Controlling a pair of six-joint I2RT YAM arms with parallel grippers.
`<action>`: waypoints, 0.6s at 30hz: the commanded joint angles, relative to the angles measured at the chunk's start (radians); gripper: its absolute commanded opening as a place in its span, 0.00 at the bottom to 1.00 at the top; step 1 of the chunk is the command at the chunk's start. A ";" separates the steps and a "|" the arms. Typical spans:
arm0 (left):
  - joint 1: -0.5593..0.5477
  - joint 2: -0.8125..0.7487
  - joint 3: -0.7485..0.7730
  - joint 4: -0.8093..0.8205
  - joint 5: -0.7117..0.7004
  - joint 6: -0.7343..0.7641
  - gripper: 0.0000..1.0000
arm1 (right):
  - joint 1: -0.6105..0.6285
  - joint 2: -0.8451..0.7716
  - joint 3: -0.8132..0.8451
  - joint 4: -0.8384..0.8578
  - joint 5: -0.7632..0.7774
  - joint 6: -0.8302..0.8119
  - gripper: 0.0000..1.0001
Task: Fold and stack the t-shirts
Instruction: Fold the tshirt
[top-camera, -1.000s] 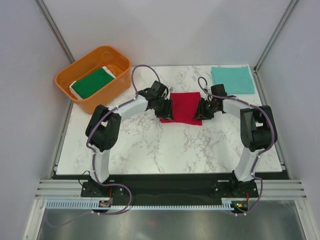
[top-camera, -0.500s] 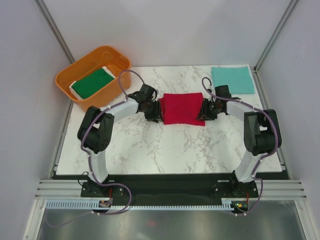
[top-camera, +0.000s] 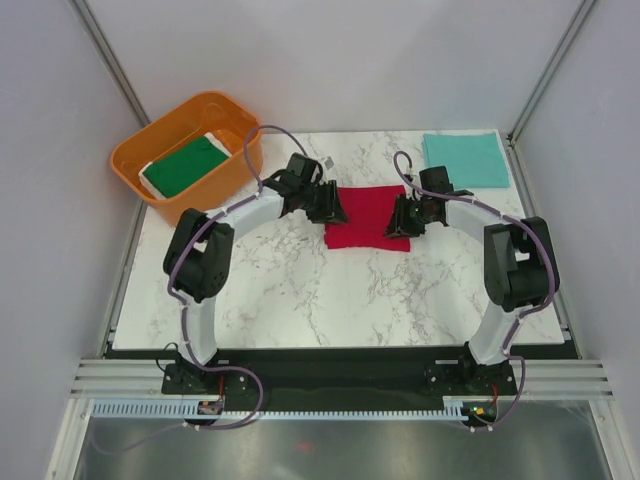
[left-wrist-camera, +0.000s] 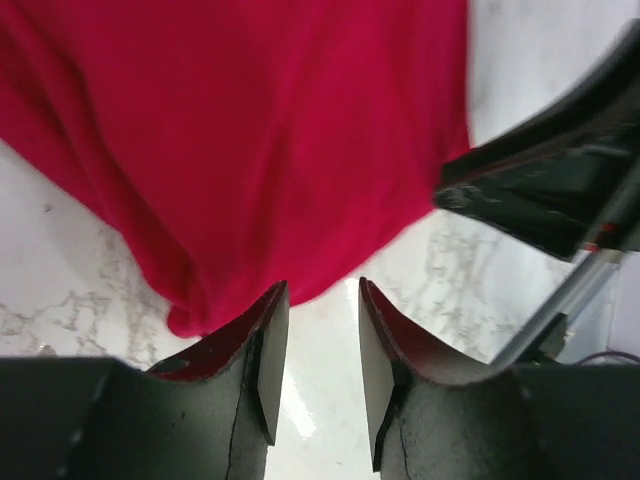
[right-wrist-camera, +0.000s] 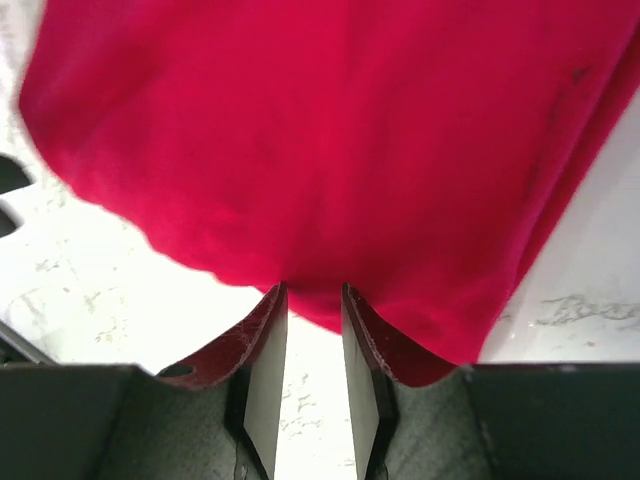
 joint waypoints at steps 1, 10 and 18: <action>0.026 0.088 -0.061 0.015 -0.072 -0.039 0.41 | -0.027 0.042 -0.036 0.018 0.050 -0.017 0.37; 0.053 -0.032 -0.115 0.015 -0.072 -0.039 0.41 | -0.027 -0.036 -0.019 0.000 0.043 -0.013 0.39; 0.049 -0.222 -0.206 0.012 -0.034 0.009 0.57 | -0.027 -0.157 -0.016 -0.129 0.167 0.030 0.48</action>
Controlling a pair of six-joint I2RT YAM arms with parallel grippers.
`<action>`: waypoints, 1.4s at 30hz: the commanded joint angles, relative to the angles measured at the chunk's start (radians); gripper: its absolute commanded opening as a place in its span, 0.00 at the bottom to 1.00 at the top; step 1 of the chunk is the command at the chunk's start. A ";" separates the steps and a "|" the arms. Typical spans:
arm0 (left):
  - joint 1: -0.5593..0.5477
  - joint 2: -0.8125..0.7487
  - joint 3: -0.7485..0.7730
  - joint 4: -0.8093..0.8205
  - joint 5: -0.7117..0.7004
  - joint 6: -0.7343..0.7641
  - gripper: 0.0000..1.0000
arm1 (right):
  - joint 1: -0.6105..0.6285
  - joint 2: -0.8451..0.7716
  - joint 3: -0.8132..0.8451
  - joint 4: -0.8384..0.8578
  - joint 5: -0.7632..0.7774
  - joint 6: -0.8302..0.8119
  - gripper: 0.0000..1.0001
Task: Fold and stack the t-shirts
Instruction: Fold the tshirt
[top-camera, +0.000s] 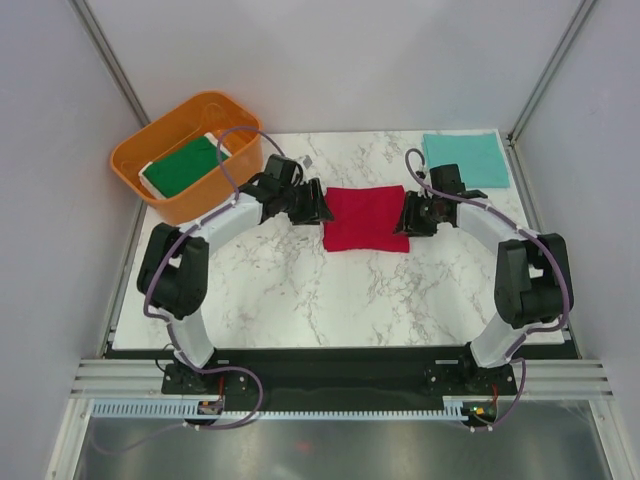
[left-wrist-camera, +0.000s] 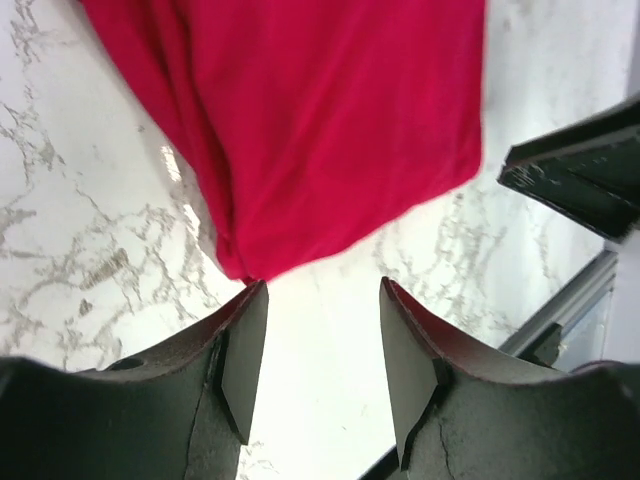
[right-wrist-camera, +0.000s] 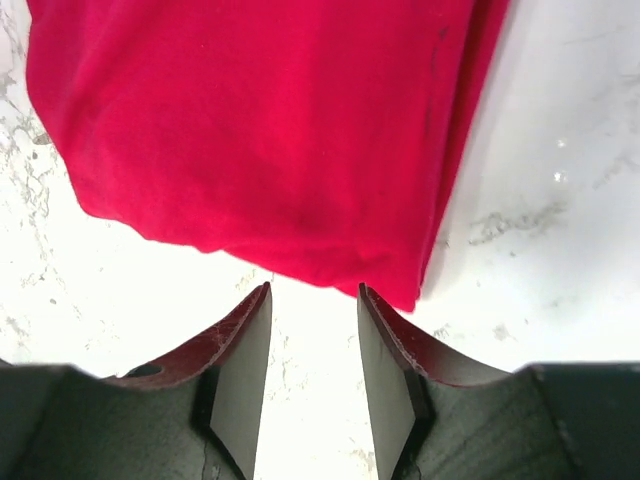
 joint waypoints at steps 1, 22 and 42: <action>-0.006 -0.099 -0.067 0.007 0.036 0.032 0.57 | 0.003 -0.058 -0.002 -0.071 0.090 0.024 0.48; -0.056 0.031 -0.222 0.197 0.079 -0.082 0.59 | 0.016 -0.009 -0.119 0.017 0.187 0.209 0.51; -0.011 0.080 -0.190 0.109 -0.081 -0.051 0.02 | 0.012 0.034 -0.110 0.027 0.247 0.087 0.00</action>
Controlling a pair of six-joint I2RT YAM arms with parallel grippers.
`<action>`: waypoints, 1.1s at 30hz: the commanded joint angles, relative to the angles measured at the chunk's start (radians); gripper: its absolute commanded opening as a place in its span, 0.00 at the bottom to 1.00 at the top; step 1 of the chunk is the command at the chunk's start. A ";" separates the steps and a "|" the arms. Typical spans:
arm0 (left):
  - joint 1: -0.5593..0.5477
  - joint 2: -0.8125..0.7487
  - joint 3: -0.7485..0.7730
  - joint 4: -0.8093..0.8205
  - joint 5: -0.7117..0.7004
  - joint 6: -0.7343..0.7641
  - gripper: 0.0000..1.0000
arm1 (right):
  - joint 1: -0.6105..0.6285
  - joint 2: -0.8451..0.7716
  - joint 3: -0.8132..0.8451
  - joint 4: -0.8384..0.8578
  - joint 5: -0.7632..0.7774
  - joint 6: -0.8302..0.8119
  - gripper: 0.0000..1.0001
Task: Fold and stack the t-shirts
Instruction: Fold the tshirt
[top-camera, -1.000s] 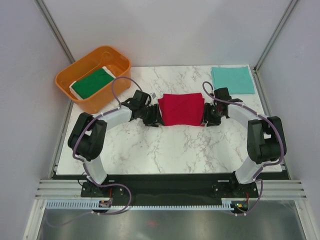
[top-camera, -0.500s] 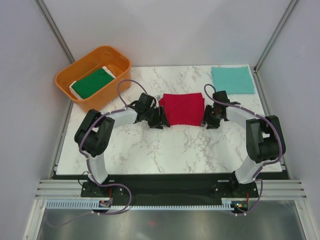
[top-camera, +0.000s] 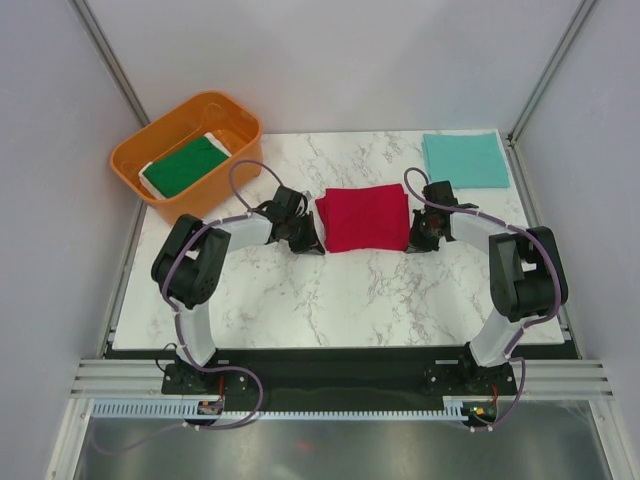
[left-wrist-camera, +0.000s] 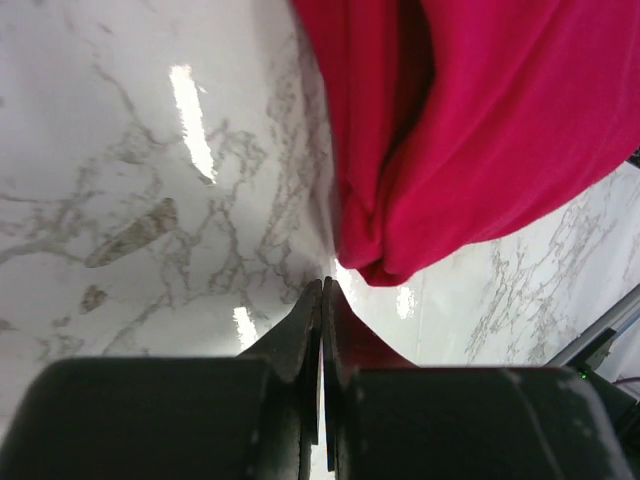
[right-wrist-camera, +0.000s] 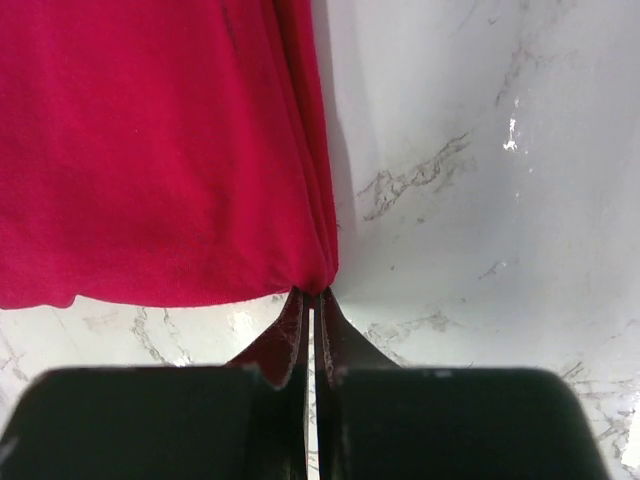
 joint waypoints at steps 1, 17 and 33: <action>0.019 -0.001 0.026 -0.049 -0.071 0.015 0.02 | -0.001 -0.001 0.006 -0.026 0.043 -0.043 0.00; -0.029 -0.093 0.003 0.043 0.046 0.141 0.52 | 0.004 -0.018 -0.001 -0.029 0.003 -0.062 0.00; -0.032 0.050 0.052 0.072 0.041 0.114 0.36 | 0.004 -0.015 0.006 -0.028 -0.002 -0.062 0.00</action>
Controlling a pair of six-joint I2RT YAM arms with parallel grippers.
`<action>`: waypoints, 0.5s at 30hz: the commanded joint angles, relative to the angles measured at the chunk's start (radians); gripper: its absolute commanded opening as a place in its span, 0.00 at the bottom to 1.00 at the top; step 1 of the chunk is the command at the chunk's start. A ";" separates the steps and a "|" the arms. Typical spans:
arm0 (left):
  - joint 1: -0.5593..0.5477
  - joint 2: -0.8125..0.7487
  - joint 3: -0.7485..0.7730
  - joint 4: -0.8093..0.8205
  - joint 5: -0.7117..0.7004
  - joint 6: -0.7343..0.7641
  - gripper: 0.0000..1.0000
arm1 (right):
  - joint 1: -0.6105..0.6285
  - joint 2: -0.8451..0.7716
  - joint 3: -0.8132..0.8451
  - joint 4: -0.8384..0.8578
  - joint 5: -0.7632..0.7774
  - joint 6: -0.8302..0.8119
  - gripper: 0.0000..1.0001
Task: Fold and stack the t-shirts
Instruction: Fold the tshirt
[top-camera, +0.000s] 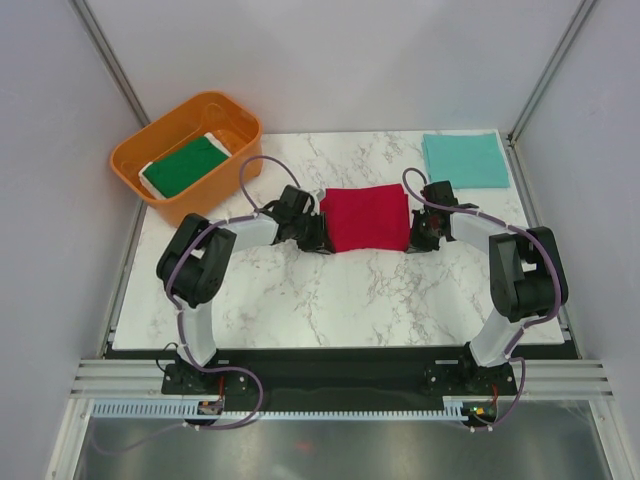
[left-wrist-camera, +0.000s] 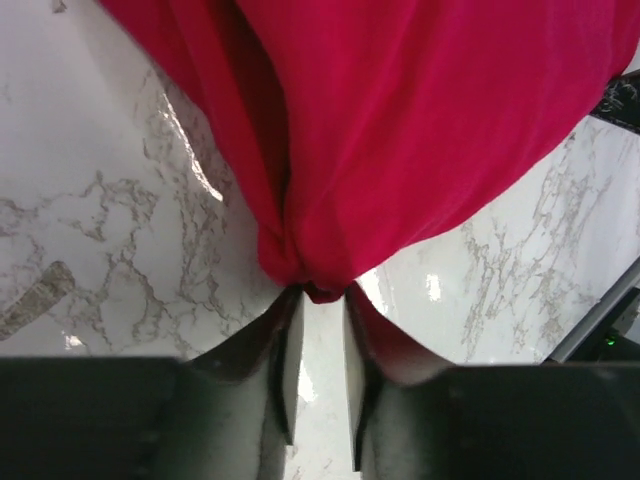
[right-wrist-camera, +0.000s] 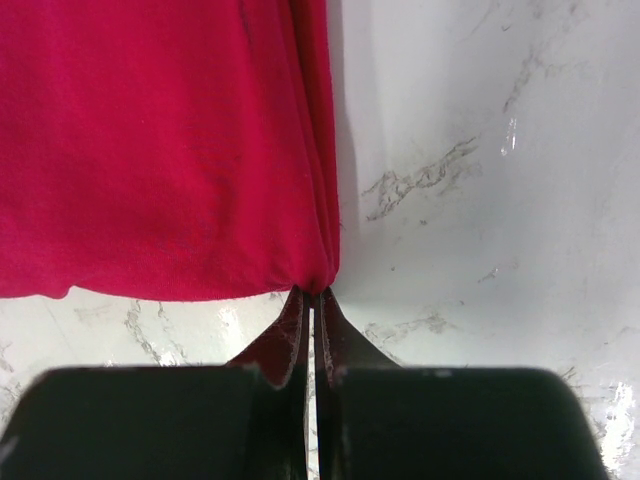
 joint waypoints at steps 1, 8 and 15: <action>0.000 0.032 0.030 0.025 -0.021 0.009 0.26 | 0.004 -0.012 0.006 -0.028 0.011 -0.013 0.00; 0.012 0.012 0.064 -0.088 -0.136 -0.016 0.02 | 0.001 -0.029 0.009 -0.062 0.078 -0.016 0.00; 0.012 -0.035 0.061 -0.177 -0.224 0.014 0.02 | -0.001 -0.048 -0.006 -0.082 0.120 -0.036 0.00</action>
